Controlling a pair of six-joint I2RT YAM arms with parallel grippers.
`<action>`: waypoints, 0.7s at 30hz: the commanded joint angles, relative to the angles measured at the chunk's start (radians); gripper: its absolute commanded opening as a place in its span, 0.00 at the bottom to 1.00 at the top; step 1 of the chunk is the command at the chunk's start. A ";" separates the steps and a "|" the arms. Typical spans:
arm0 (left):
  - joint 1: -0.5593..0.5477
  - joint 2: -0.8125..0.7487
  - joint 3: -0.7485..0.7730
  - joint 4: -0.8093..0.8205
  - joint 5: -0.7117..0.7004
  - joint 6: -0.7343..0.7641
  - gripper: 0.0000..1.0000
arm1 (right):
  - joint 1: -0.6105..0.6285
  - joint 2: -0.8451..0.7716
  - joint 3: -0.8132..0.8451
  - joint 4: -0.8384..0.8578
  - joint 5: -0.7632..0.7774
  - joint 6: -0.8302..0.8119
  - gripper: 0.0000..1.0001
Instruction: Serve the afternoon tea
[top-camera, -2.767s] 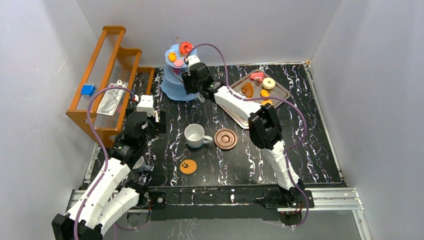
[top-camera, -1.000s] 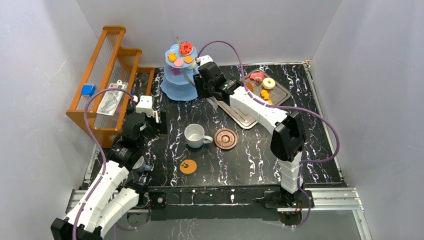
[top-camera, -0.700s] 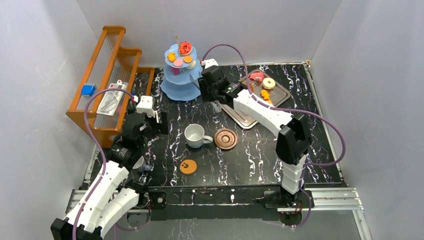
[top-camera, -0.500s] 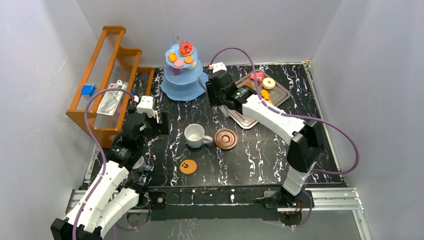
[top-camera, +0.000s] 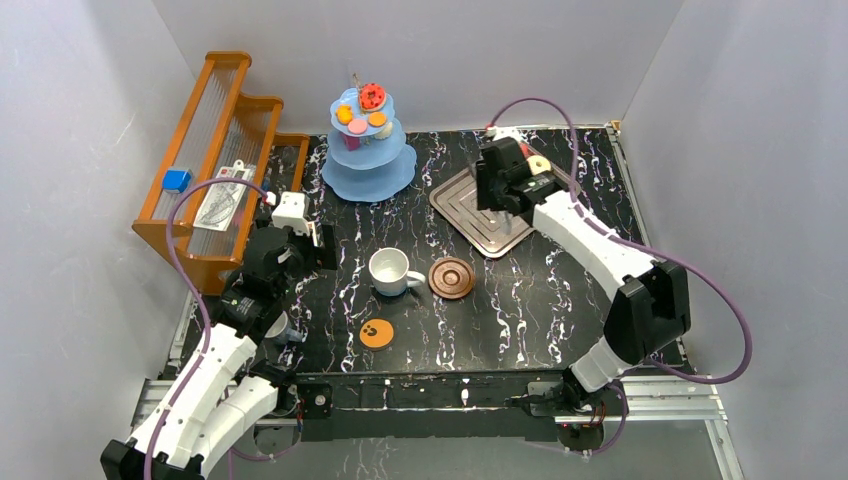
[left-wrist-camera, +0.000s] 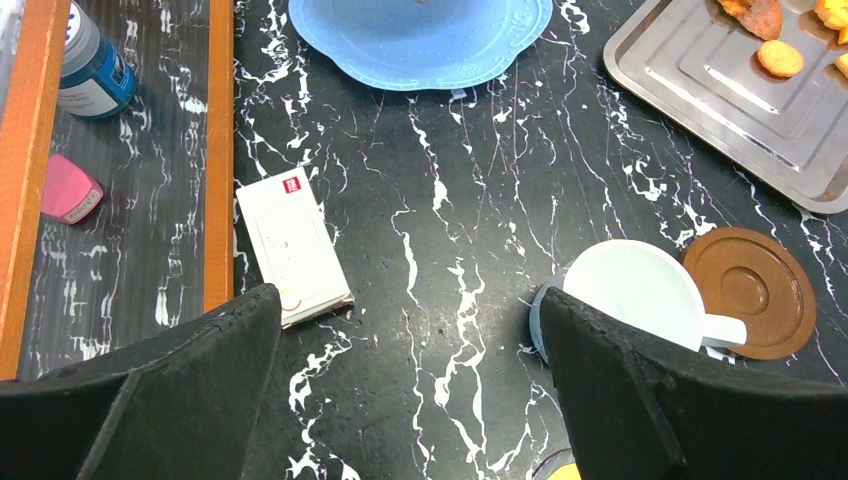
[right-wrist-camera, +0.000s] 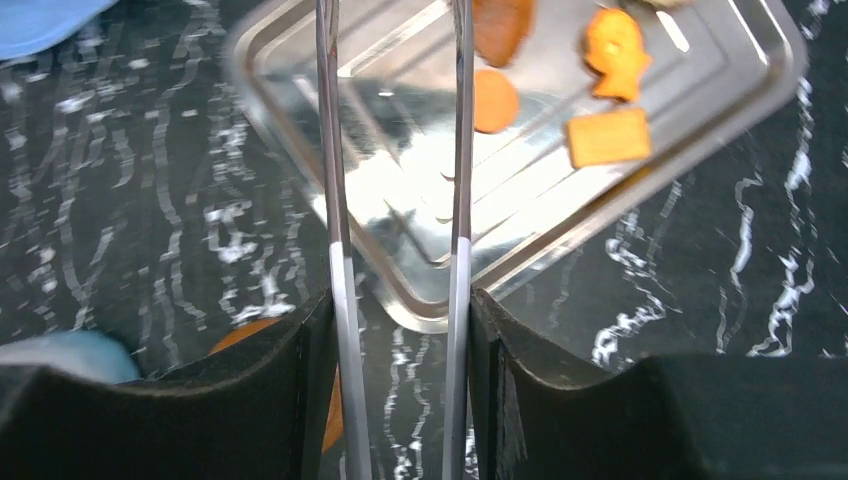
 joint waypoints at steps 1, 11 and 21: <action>-0.005 -0.024 0.028 0.011 0.011 -0.008 0.98 | -0.116 -0.041 -0.040 0.016 -0.060 -0.010 0.54; -0.005 -0.020 0.032 0.012 0.027 -0.008 0.98 | -0.220 0.032 -0.073 0.127 -0.130 -0.105 0.56; -0.005 -0.042 0.026 0.008 0.015 -0.008 0.98 | -0.254 0.142 -0.036 0.187 -0.128 -0.198 0.59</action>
